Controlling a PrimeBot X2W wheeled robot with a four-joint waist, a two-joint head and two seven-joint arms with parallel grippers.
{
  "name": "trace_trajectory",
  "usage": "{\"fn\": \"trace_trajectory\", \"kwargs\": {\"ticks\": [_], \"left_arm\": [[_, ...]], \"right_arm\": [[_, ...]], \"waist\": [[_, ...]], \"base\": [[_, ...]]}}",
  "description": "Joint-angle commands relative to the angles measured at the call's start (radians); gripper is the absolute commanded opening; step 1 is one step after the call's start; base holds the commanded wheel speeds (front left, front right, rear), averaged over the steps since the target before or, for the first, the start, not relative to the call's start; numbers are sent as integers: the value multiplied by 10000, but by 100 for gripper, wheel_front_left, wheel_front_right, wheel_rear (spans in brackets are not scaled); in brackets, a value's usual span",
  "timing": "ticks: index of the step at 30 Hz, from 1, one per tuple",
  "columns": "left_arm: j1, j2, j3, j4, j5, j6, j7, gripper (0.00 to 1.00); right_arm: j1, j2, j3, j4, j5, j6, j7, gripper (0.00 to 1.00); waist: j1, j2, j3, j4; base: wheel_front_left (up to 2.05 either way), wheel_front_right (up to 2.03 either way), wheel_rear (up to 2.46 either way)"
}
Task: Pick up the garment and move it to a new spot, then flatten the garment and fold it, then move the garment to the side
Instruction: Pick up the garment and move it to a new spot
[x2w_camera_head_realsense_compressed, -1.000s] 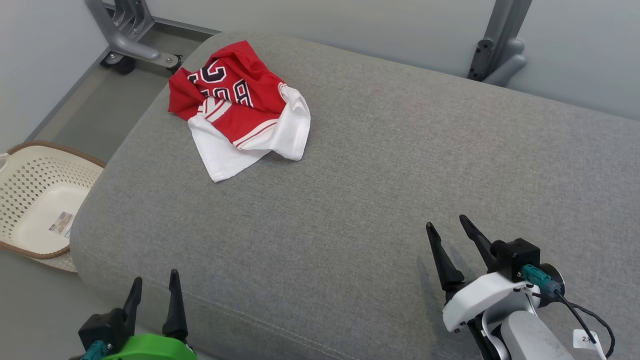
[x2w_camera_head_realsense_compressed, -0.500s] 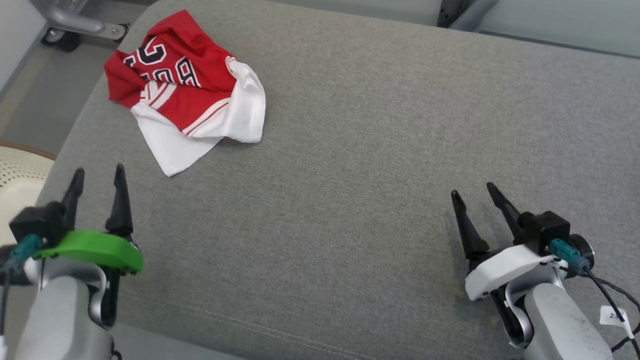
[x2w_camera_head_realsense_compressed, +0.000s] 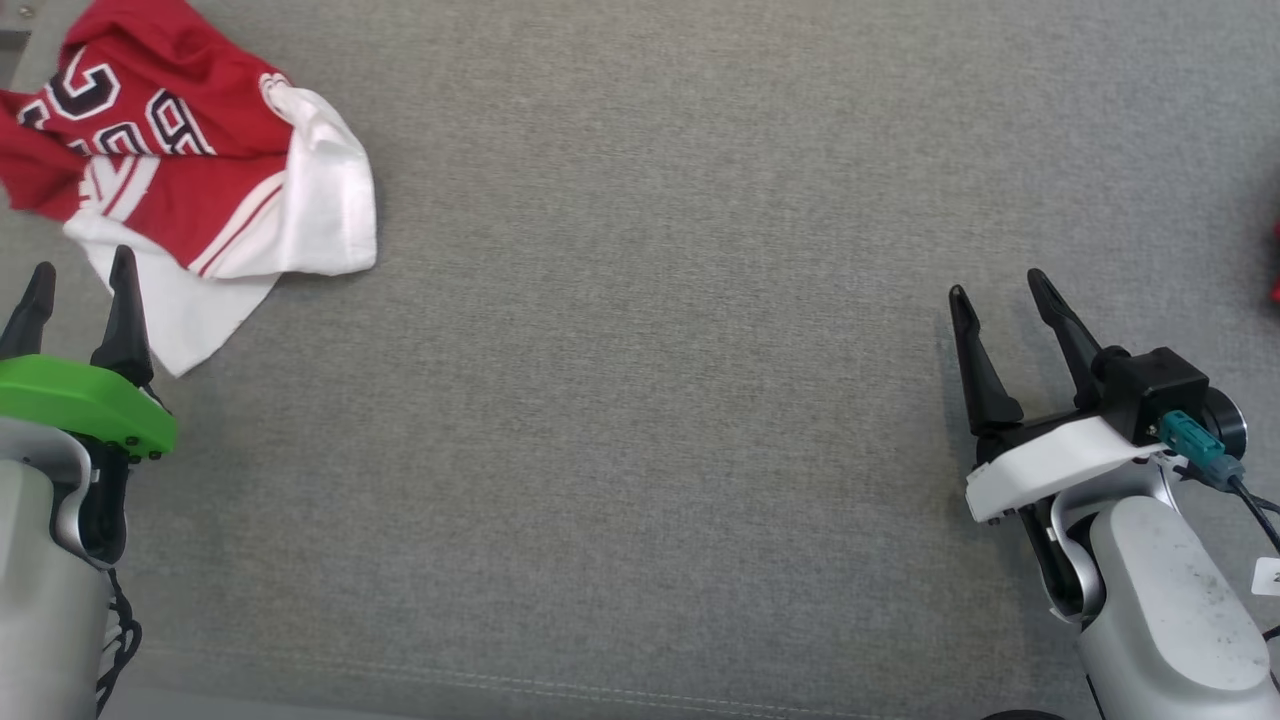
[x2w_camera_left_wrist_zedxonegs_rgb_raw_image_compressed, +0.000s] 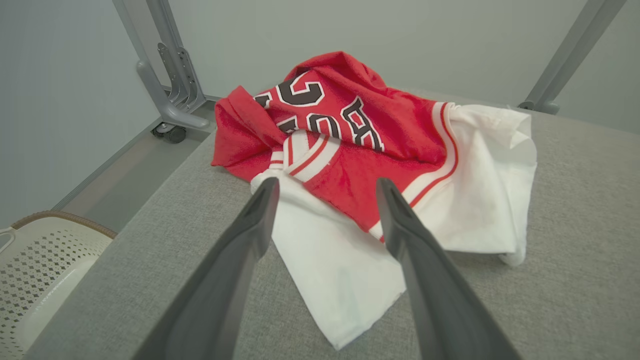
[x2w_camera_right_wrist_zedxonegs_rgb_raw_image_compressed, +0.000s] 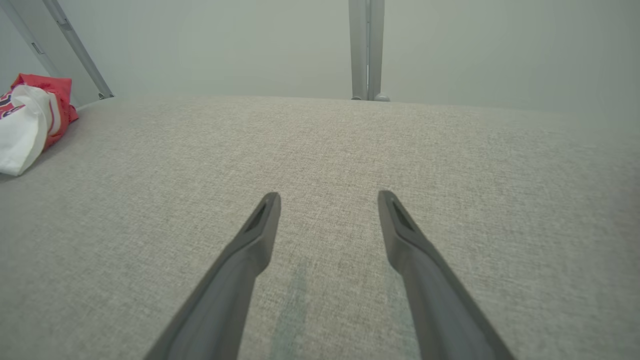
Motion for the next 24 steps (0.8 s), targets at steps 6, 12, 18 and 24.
{"fn": "trace_trajectory", "kwargs": {"ticks": [6, 12, 18, 24], "left_arm": [[-500, -28, -341, 797, -1360, 9, 84, 100], [-884, -361, -294, 2251, -1811, 155, 266, 100], [-1119, -741, -409, 2873, -1808, 41, 130, 39], [-1200, -723, -600, 2980, -1573, -15, -79, 0]], "right_arm": [[-18, -66, -270, -50, 43, -15, -27, 100], [-66, -105, -363, -135, 54, -15, -27, 100], [-123, -129, -376, -99, 79, -15, -26, 100], [-101, -8, -307, -8, 113, -15, -27, 100]], "waist": [[-1, 0, 916, -1153], [-1, 0, 1093, -1388], [-1, 0, 1063, -1451], [-1, 0, 811, -1438]], "base": [[0, 0, 0], [0, 0, 0], [0, 0, 0], [0, 0, 0]]}}
